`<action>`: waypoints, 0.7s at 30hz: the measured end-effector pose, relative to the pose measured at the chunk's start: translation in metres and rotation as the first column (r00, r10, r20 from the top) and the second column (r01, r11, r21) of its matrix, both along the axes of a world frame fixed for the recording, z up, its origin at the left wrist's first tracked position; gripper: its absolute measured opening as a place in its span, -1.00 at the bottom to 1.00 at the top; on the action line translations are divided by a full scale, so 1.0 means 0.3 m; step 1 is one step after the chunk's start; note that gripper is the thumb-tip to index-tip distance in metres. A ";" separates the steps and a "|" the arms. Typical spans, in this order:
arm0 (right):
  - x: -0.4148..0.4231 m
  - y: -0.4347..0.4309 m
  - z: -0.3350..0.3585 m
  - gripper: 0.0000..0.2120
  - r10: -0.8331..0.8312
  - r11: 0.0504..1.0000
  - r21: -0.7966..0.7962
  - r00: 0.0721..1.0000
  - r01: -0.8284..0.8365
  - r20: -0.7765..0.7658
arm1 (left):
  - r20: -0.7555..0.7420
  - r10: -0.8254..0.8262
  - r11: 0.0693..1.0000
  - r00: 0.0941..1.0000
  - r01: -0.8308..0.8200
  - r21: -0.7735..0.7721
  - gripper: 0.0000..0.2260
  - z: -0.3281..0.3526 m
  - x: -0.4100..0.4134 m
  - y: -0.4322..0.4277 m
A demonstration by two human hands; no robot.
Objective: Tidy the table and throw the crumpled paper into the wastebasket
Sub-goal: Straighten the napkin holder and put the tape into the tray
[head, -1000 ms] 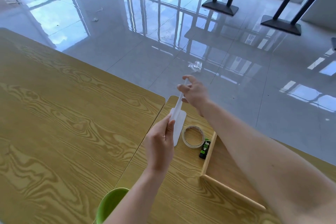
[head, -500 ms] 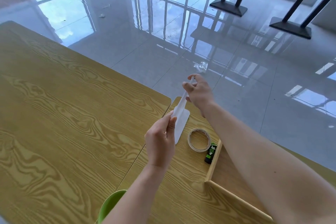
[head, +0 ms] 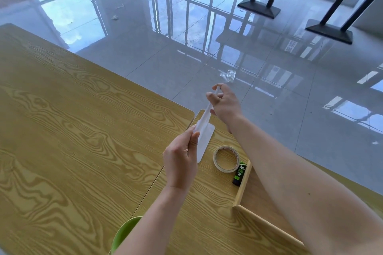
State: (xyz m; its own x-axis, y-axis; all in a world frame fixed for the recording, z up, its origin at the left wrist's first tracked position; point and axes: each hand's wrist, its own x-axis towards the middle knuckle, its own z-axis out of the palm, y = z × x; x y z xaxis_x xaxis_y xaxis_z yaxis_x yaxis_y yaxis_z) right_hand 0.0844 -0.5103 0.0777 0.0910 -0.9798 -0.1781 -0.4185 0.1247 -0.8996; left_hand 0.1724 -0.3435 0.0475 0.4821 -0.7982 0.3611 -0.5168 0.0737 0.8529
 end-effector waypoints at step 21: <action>-0.349 0.212 -0.077 -0.79 0.066 0.997 0.063 0.972 -0.053 -0.227 | 0.026 -0.144 0.954 0.989 0.131 0.270 -0.77 -0.134 -0.107 0.228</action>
State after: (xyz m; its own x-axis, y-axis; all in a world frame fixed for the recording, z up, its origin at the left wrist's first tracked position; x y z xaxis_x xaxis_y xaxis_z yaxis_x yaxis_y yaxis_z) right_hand -0.0203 -0.4466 0.0546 0.0996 -0.9617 -0.2553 -0.6204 0.1406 -0.7716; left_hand 0.1402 -0.2751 0.0074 0.3491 -0.9258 0.1447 -0.5555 -0.0801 0.8277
